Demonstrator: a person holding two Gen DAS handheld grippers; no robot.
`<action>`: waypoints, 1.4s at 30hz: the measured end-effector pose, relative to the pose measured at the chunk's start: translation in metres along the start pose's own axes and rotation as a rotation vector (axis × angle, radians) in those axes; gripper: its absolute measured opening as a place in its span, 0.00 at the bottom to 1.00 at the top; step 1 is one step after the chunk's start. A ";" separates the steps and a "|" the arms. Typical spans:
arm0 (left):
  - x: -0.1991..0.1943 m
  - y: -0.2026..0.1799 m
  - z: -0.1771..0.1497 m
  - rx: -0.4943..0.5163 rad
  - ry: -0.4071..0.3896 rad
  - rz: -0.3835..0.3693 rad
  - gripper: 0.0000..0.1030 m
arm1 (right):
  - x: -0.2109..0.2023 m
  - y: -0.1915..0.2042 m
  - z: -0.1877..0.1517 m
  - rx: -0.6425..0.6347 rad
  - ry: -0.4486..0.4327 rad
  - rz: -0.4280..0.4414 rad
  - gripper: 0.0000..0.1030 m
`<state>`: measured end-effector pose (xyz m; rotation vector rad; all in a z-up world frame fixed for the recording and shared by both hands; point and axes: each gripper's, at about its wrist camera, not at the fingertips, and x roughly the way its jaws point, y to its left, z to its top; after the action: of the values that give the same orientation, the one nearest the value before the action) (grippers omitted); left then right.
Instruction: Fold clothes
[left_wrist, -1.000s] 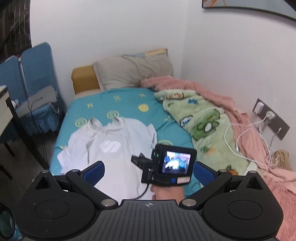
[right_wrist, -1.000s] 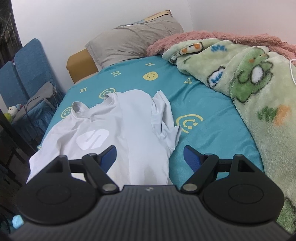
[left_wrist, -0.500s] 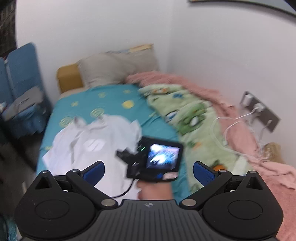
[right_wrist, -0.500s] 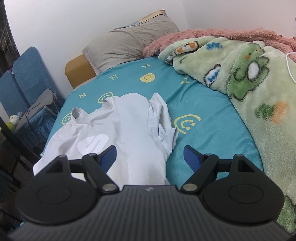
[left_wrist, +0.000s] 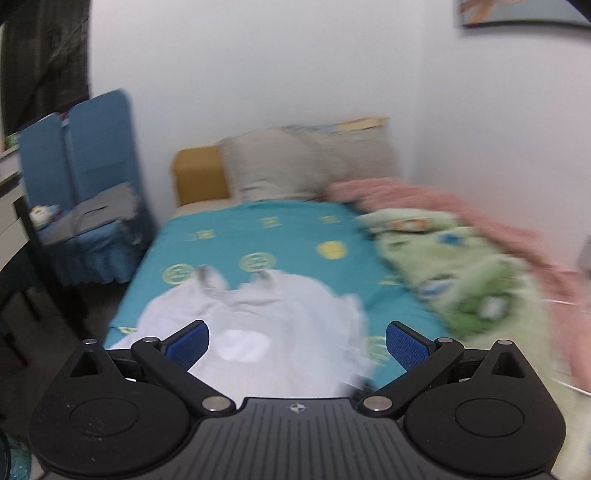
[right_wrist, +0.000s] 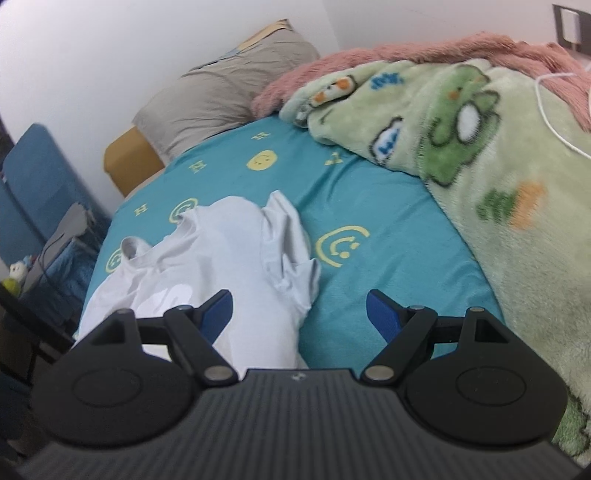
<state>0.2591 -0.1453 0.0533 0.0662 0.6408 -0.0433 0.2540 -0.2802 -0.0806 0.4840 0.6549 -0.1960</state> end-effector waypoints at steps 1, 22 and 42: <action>0.030 0.005 0.003 -0.008 0.015 0.018 1.00 | 0.000 -0.002 0.001 0.010 -0.001 0.003 0.78; 0.421 0.023 0.029 -0.089 0.139 0.042 0.14 | 0.028 -0.027 0.001 0.195 0.068 0.122 0.79; 0.220 0.045 -0.018 0.049 -0.026 -0.030 0.83 | 0.022 -0.018 0.000 0.059 0.003 0.102 0.79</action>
<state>0.4271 -0.1039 -0.0908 0.1030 0.6152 -0.0885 0.2653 -0.2963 -0.1015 0.5730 0.6268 -0.1183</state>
